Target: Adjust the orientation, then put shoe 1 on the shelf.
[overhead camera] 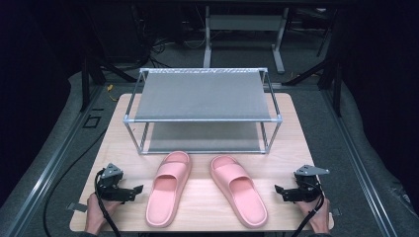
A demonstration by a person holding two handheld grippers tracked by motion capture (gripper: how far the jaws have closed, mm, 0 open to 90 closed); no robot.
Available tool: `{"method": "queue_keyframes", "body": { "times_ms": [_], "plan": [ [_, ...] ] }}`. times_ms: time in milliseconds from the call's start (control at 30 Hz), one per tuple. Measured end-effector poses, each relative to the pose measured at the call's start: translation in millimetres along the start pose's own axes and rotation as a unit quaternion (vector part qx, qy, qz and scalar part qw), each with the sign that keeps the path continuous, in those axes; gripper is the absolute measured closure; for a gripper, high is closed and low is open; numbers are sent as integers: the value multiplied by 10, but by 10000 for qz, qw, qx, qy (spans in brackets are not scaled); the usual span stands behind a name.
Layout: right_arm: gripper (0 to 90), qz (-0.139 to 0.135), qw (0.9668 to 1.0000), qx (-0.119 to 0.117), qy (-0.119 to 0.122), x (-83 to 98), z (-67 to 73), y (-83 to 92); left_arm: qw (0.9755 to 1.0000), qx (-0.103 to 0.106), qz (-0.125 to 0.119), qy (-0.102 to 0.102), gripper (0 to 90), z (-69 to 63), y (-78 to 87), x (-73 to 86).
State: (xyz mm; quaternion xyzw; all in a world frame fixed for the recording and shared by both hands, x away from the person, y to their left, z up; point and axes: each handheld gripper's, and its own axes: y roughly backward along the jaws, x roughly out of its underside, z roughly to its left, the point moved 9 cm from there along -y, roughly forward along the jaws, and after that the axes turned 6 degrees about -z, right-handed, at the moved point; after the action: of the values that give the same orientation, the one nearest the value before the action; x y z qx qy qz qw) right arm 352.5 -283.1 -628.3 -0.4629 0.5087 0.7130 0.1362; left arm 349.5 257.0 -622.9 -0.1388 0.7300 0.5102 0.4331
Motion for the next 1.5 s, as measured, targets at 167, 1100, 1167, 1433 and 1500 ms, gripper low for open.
{"method": "queue_keyframes", "body": {
  "times_ms": [167, 1100, 1167, 1433, 1500],
  "plan": [
    [30, 64, 9999, 78, 68, 11, 5, -13, 10000, -34, 1, 75, 1, -77, 99, -84],
    [59, 158, 9995, 225, 124, 26, -9, -18, 9998, 129, 98, -111, 8, -632, 50, -432],
    [59, 159, 9995, 231, 131, 26, -10, -19, 9997, 150, 150, -109, 9, -653, -2, -418],
    [61, 159, 9995, 230, 134, 25, -10, -20, 9994, 103, 328, -102, 139, -715, -156, -414],
    [62, 158, 9995, 232, 136, 26, -11, -20, 9994, 78, 337, -97, 189, -729, -189, -427]
  ]
}}
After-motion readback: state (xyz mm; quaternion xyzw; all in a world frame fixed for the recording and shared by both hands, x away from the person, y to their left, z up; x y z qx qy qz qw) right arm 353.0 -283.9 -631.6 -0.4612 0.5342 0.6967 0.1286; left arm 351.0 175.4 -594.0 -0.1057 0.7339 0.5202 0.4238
